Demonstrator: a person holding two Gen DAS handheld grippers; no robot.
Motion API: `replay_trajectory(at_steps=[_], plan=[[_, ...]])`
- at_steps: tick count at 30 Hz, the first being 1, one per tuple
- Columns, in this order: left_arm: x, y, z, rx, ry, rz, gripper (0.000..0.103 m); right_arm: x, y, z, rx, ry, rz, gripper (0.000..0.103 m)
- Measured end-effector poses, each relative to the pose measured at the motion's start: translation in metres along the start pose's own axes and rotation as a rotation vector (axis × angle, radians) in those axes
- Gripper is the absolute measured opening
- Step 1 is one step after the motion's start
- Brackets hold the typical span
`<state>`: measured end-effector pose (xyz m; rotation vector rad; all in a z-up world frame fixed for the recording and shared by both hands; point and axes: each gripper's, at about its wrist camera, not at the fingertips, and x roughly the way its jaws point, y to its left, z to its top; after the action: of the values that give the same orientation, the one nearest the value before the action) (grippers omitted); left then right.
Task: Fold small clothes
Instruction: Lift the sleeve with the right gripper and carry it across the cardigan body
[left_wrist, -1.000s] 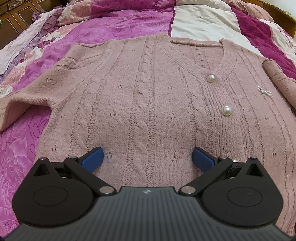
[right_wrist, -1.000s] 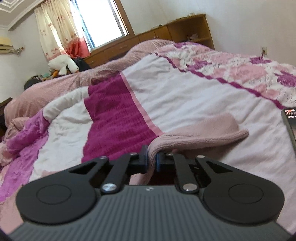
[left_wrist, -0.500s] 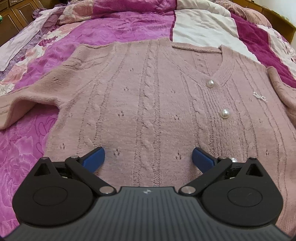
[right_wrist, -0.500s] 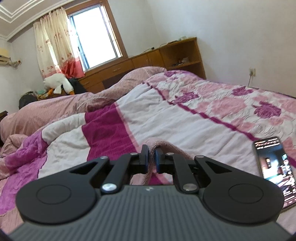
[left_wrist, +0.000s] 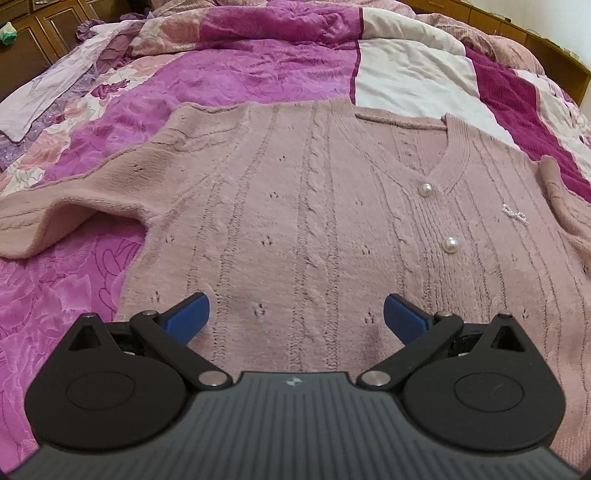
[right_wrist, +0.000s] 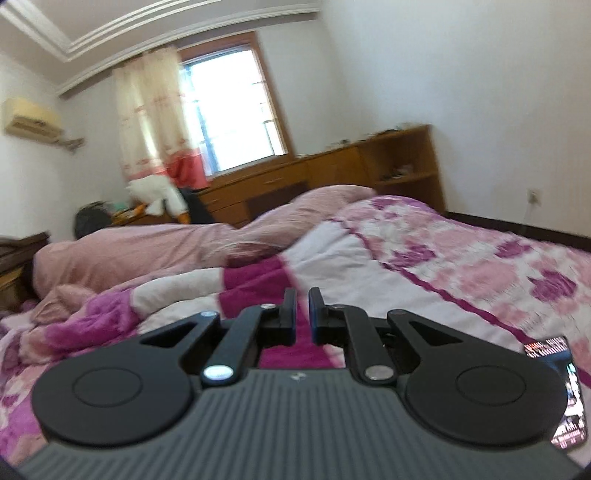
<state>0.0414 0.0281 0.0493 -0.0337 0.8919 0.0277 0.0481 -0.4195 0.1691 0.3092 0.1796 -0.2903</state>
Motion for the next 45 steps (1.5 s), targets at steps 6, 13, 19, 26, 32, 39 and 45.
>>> replay_trajectory(at_steps=[6,13,19,26,32,39,45], plan=[[-0.005,0.005,-0.003,0.004,-0.004,0.003,0.103,0.018,0.012,-0.012,-0.001,0.136,0.065,0.012],[-0.002,0.009,-0.005,-0.01,0.012,0.016,0.103,0.033,-0.008,-0.064,0.11,0.28,-0.008,0.053],[0.007,0.0,-0.006,0.005,0.039,0.02,0.103,0.052,-0.03,-0.099,0.159,0.376,-0.082,0.053],[0.014,-0.009,-0.005,0.032,0.057,0.033,0.103,0.063,-0.059,-0.117,0.361,0.373,-0.157,0.053],[0.02,-0.01,-0.004,0.03,0.071,0.043,0.103,0.056,-0.05,-0.104,0.219,0.286,-0.183,0.053],[0.022,-0.014,-0.004,0.044,0.073,0.043,0.103,0.082,-0.04,-0.104,-0.082,0.33,-0.262,0.052],[0.023,-0.015,-0.003,0.04,0.077,0.042,0.103,0.099,-0.053,-0.114,-0.117,0.366,-0.306,0.052]])
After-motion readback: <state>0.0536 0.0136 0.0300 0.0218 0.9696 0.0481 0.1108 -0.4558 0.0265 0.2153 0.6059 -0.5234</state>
